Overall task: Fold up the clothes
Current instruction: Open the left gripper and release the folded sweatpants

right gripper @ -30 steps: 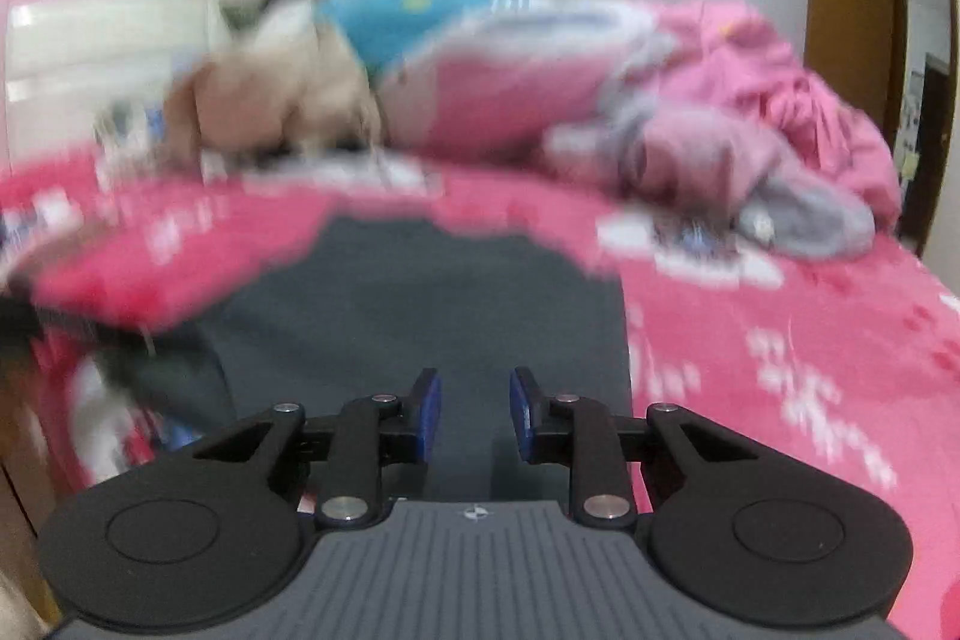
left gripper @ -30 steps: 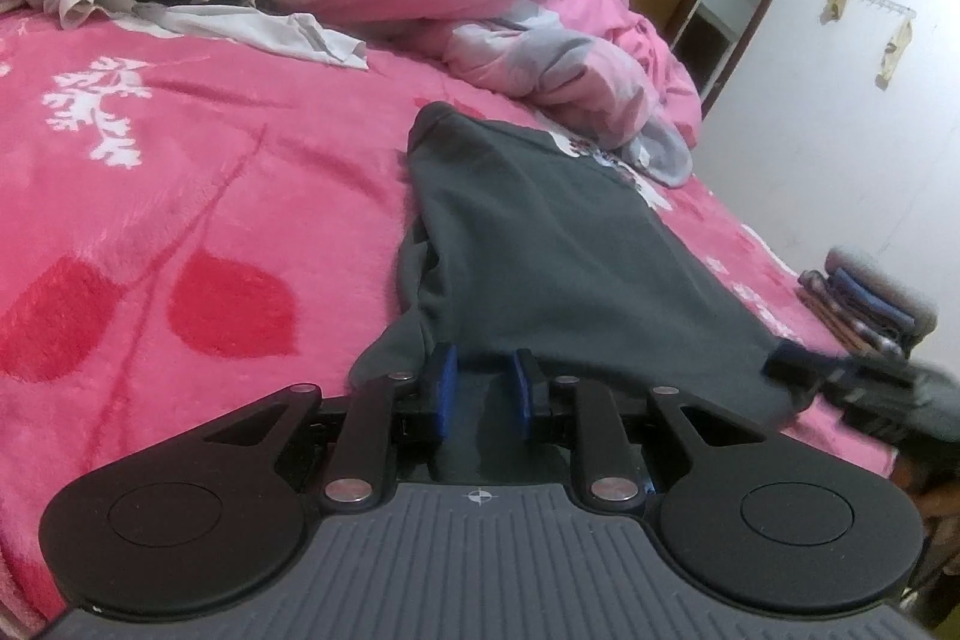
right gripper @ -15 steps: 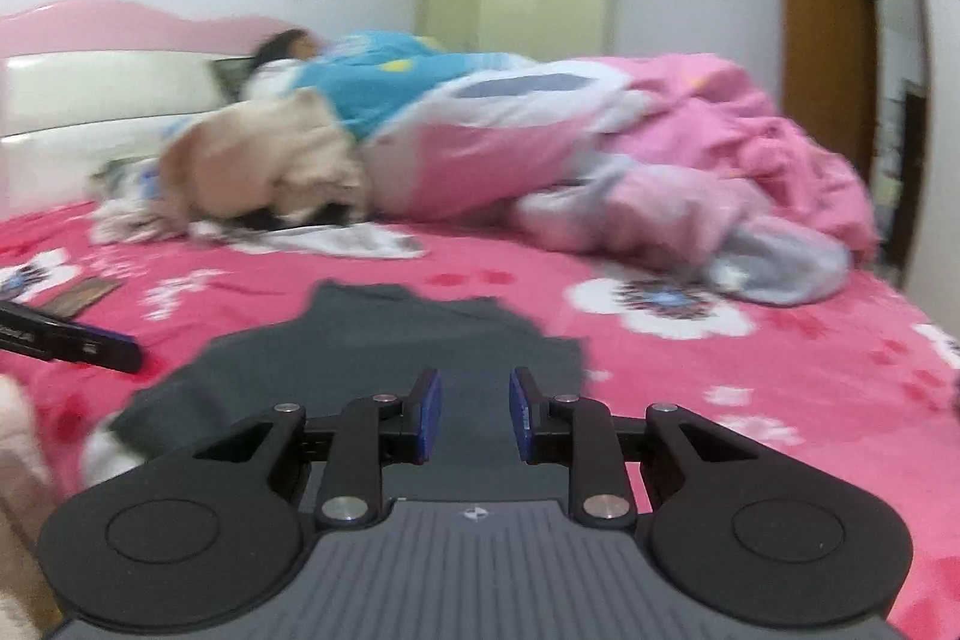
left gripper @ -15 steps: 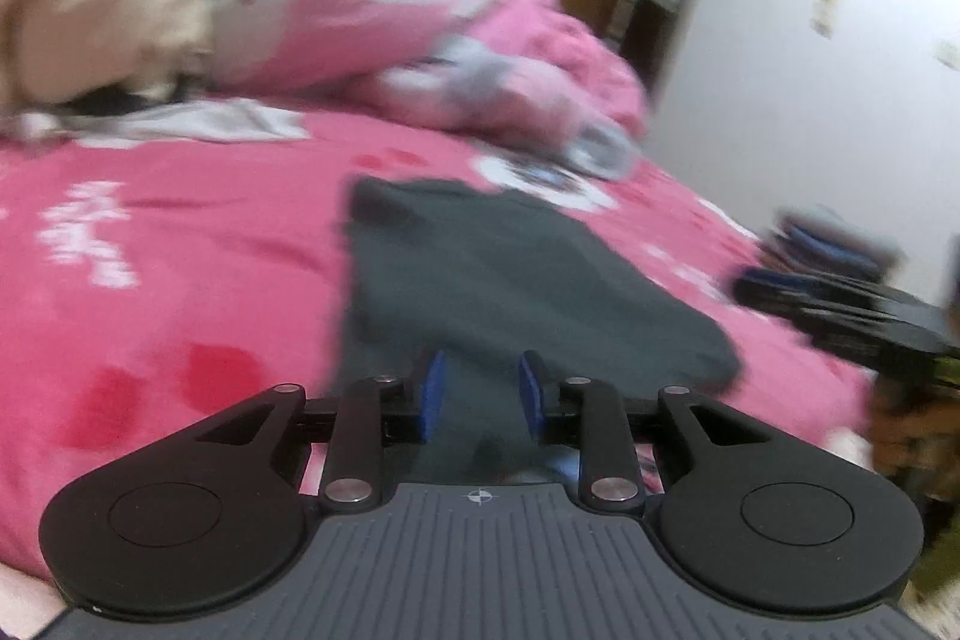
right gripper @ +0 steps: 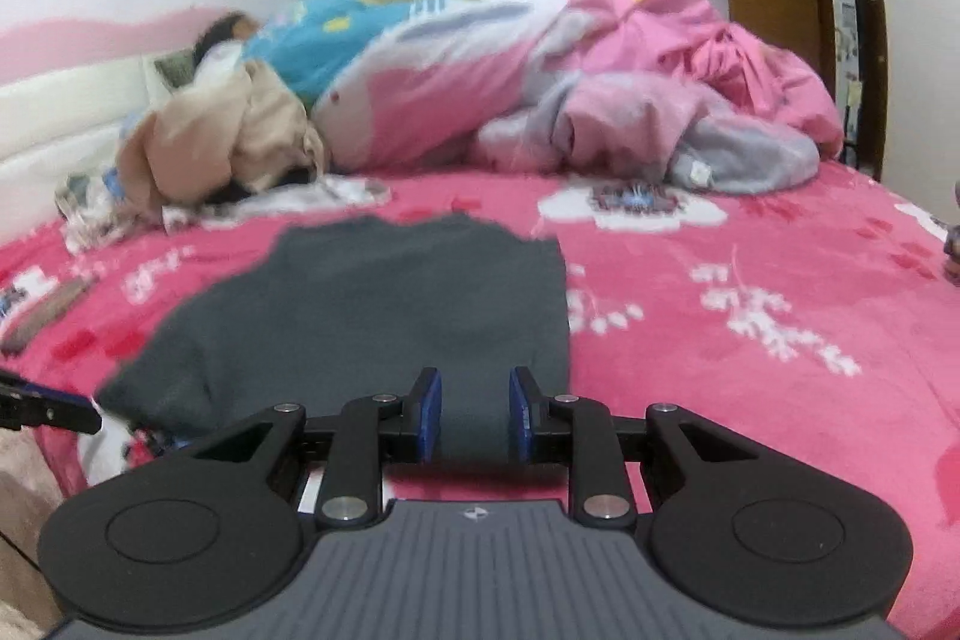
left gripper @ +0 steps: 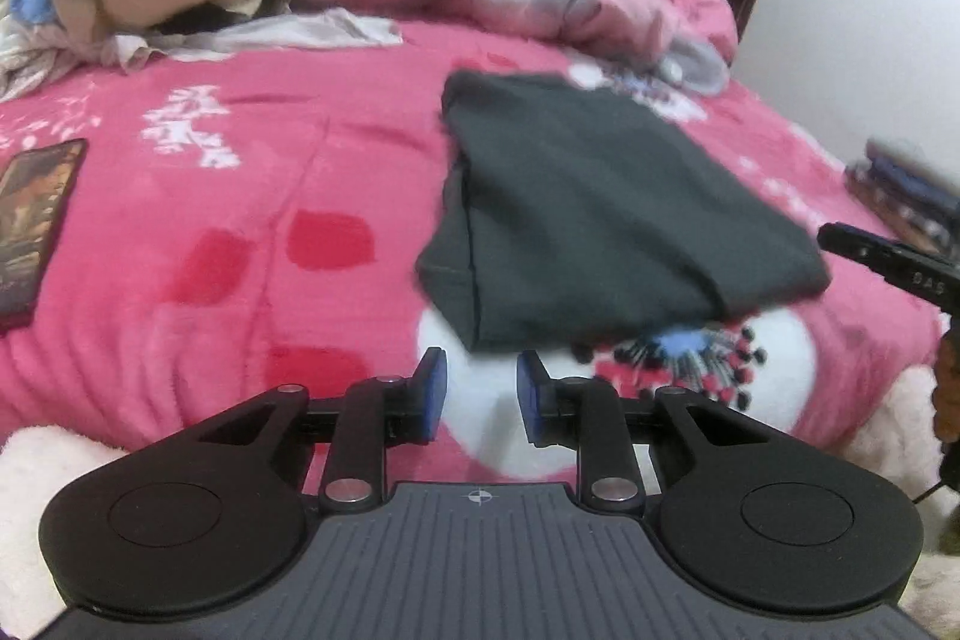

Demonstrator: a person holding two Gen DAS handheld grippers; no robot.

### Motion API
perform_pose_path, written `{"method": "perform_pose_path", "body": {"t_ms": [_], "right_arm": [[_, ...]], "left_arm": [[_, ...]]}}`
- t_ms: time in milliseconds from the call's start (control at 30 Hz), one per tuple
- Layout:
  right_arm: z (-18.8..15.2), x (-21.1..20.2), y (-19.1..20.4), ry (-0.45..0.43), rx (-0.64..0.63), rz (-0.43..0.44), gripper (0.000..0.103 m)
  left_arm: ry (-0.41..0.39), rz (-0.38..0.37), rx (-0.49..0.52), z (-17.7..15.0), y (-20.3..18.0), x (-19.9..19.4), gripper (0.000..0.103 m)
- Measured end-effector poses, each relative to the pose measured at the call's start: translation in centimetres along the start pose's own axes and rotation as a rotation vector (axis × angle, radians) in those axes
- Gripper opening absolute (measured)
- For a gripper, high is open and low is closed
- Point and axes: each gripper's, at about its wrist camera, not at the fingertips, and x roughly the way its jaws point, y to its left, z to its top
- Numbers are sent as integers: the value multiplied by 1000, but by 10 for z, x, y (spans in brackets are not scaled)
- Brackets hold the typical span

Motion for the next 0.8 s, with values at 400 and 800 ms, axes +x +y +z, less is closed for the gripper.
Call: {"method": "perform_pose_path", "body": {"t_ms": [400, 800], "right_arm": [[0, 1, 32, -1, -6, 109, 27], [-13, 25, -70, 111, 509, 106, 45]], "left_arm": [[-40, -14, -58, 7, -14, 5, 36], [-62, -23, -113, 5, -7, 23, 30]]}}
